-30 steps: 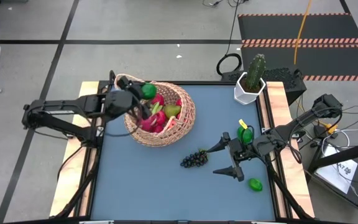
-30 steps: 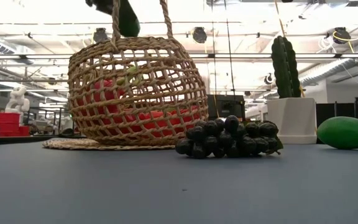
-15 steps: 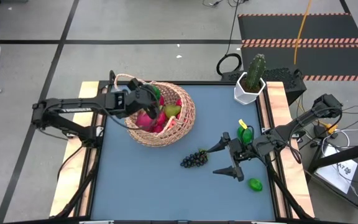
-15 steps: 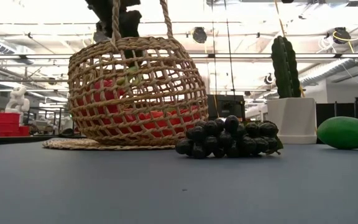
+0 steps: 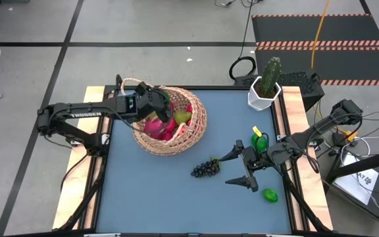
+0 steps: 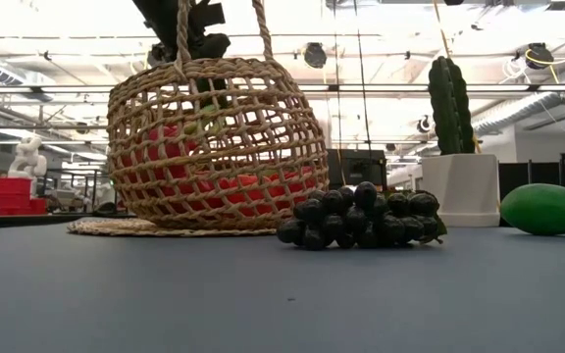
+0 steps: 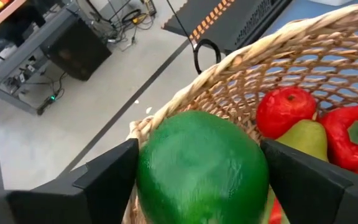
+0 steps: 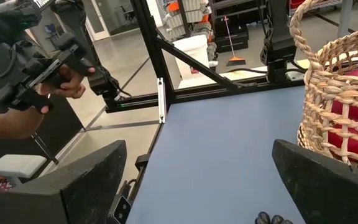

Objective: Build produce basket
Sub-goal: Put the green lime into the basket

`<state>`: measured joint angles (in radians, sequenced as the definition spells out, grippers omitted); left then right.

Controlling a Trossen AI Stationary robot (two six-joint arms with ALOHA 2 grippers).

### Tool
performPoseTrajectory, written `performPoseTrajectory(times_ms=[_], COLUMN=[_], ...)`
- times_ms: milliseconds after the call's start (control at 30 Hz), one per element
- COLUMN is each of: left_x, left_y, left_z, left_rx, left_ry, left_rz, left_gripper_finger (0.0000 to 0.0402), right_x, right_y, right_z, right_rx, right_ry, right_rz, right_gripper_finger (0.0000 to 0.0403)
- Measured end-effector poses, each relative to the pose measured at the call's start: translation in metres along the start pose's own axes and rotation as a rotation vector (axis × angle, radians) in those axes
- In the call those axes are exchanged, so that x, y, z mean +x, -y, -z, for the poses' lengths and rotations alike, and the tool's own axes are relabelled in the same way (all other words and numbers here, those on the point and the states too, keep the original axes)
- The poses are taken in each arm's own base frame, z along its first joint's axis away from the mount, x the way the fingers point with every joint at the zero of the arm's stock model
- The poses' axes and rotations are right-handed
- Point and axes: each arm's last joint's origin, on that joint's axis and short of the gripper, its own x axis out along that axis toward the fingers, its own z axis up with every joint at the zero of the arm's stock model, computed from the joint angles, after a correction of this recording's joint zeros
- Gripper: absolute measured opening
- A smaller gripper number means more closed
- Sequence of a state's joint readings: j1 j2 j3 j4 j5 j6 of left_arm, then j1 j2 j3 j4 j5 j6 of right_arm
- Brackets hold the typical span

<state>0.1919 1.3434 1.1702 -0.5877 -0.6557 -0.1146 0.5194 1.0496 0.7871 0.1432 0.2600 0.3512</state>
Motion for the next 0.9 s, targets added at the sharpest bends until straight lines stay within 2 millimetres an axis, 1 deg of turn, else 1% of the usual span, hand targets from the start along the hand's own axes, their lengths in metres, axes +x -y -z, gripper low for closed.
performPoseTrajectory(times_ms=[233, 333, 433, 567, 767, 900], left_x=[0.0, -0.001, -0.009, -0.027, -0.065, -0.087], left_y=[0.0, 0.001, 0.001, 0.003, 0.002, 0.004], left_z=[0.0, -0.001, -0.002, -0.006, -0.013, -0.01], left_rx=[-0.007, -0.021, -0.051, -0.085, -0.154, -0.179], left_ry=[0.001, 0.006, 0.029, 0.099, 0.248, 0.289], left_rz=[0.001, 0.014, 0.03, 0.075, 0.176, 0.251], left_gripper_finger=[0.039, 0.0397, 0.0388, 0.0372, 0.0344, 0.032], right_x=[0.0, 0.0, 0.0, 0.0, 0.0, 0.0], right_y=[0.0, 0.0, 0.0, 0.001, 0.003, 0.004], right_z=[0.0, 0.0, 0.001, 0.003, 0.005, 0.007], right_rx=[0.0, -0.001, -0.004, -0.01, -0.015, -0.02], right_ry=[0.0, -0.001, -0.012, -0.033, -0.041, -0.063], right_rz=[0.0, 0.0, 0.004, 0.013, 0.043, 0.052], right_gripper_finger=[0.04, 0.04, 0.04, 0.04, 0.04, 0.04])
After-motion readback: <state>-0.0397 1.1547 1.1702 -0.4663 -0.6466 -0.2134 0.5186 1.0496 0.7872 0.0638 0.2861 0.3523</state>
